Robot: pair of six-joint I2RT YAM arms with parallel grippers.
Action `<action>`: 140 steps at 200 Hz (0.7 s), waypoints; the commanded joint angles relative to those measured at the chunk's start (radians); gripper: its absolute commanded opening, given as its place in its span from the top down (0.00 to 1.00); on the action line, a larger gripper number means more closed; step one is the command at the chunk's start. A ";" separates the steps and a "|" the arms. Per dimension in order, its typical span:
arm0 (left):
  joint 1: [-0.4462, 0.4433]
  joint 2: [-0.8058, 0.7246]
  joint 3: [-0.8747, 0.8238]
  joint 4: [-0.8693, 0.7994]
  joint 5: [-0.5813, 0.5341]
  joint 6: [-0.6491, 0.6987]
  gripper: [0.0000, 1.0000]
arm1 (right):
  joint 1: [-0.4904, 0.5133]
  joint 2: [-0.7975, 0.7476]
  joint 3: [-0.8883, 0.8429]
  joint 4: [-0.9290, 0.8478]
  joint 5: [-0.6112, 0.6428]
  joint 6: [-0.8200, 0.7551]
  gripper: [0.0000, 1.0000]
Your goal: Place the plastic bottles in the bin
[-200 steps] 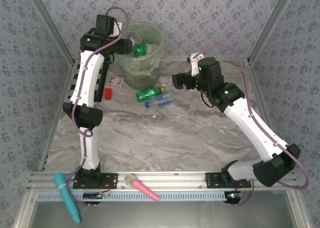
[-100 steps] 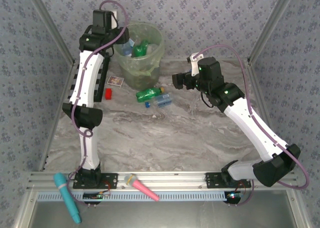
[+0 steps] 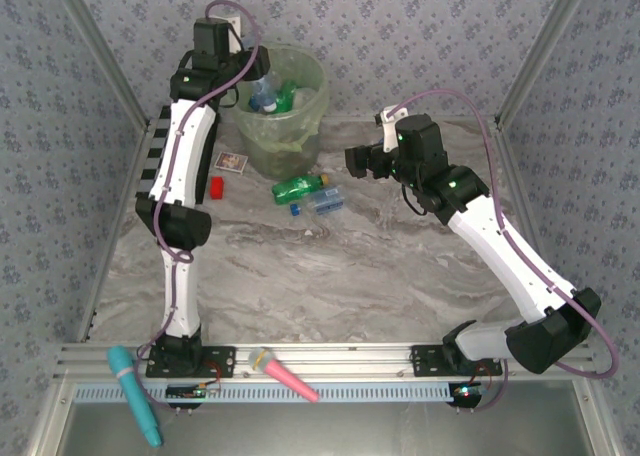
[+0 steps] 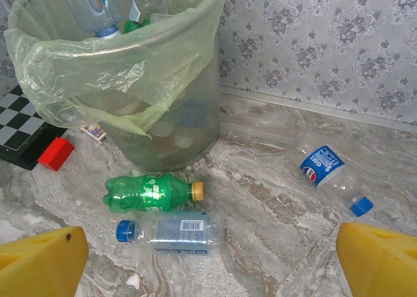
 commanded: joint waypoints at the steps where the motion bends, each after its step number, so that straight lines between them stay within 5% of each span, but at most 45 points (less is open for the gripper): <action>1: 0.008 0.031 0.035 0.070 0.088 -0.057 0.42 | 0.005 0.001 0.002 0.004 0.012 0.014 0.00; 140: 0.008 -0.099 0.033 -0.172 -0.117 0.081 0.46 | 0.004 0.018 -0.001 0.014 0.001 0.016 0.00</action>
